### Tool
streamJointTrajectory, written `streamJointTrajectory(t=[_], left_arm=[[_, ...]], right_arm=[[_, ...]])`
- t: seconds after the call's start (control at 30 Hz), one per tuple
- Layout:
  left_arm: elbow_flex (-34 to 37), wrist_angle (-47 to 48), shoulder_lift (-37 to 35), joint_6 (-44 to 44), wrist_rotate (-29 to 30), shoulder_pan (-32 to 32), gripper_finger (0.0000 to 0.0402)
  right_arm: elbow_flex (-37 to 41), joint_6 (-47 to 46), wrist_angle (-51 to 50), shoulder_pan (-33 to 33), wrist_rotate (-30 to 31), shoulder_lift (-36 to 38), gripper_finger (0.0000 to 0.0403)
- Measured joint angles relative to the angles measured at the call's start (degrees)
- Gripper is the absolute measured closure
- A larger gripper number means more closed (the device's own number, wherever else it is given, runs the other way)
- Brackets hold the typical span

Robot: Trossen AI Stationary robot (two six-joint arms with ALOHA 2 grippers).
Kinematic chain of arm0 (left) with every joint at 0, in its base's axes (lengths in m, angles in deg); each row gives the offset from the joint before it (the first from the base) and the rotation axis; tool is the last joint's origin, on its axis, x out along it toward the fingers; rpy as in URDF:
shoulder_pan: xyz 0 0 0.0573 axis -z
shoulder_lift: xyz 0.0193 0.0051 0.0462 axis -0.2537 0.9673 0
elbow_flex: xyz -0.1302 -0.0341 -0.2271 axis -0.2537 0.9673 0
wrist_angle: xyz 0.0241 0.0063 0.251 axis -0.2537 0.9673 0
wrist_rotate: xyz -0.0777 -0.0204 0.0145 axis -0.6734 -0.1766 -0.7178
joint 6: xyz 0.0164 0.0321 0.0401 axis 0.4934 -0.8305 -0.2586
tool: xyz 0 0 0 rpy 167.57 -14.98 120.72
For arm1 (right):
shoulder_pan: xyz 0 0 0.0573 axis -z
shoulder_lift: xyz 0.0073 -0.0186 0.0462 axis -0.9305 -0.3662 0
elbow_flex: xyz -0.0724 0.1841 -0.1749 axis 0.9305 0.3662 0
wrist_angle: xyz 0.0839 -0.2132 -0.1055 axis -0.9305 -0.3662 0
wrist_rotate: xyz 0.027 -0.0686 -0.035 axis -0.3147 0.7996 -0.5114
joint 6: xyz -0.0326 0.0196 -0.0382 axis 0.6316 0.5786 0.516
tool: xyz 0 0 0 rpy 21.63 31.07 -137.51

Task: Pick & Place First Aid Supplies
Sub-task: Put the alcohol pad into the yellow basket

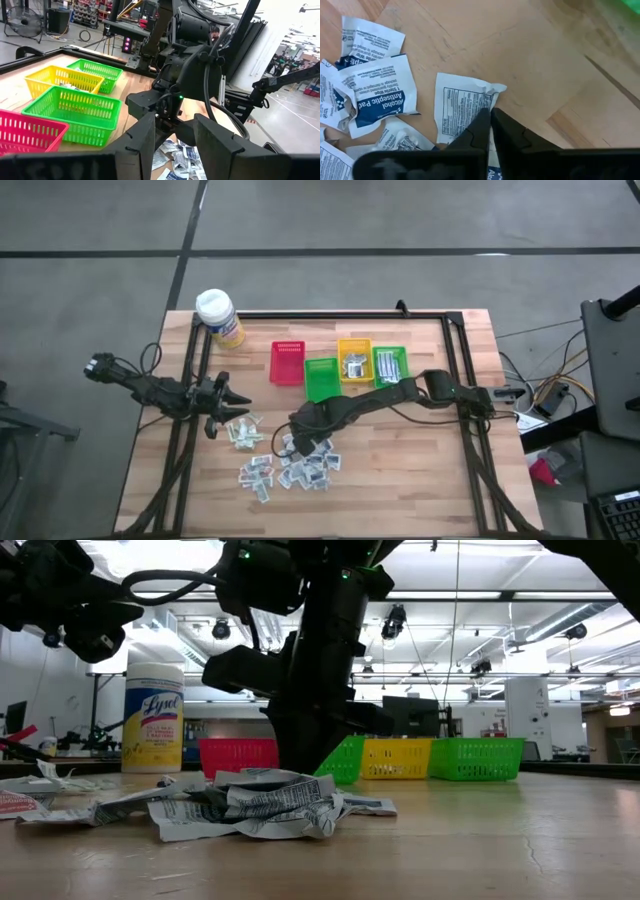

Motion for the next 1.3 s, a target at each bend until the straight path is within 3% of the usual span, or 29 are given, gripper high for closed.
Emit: streamJointTrajectory(t=[0.37, 0.83, 1.3], left_arm=[[0.0, 0.0, 0.0, 0.0, 0.0, 0.0, 0.0271], [0.0, 0.0, 0.0, -0.4, 0.0, 0.0, 0.0271], [0.0, 0.0, 0.0, -0.6, 0.0, 0.0, 0.0271]], right_arm=[[-4.5, 5.3, -2.2, 0.4, 0.3, 0.0, 0.0394], [-16.1, 11.4, -2.7, 1.0, 7.1, 1.1, 0.0395], [-30.4, 16.7, -16.5, 3.6, 15.1, 1.8, 0.0395]])
